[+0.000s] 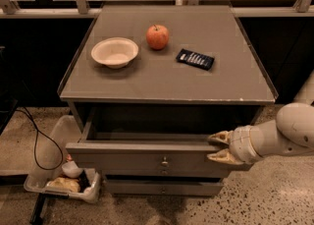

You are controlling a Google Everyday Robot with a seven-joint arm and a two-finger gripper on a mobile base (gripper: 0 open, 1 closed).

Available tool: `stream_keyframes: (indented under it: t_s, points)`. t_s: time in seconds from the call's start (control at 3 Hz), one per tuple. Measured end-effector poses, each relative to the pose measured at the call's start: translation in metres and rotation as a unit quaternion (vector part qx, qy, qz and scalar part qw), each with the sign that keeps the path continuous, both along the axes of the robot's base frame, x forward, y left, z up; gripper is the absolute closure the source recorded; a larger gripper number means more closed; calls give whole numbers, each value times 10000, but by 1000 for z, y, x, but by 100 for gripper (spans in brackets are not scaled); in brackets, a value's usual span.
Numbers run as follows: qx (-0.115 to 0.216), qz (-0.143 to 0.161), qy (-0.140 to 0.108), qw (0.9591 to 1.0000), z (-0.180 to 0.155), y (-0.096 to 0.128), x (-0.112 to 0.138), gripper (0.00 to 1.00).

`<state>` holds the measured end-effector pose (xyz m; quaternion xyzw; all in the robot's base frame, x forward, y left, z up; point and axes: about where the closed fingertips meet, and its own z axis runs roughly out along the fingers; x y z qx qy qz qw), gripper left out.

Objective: Open top drawer

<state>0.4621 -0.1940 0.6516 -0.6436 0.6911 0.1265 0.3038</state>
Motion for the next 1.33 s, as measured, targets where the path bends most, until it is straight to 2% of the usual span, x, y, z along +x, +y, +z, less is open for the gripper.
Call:
stream_keyframes:
  t_s: [0.33, 0.67, 1.0, 1.33]
  points:
    - [200, 31, 111, 9997, -11, -4, -7, 10]
    - [345, 86, 214, 9991, -15, -2, -16, 15]
    - [440, 143, 298, 9985, -16, 3, -24, 37]
    - [440, 143, 298, 9985, -11, 4, -21, 61]
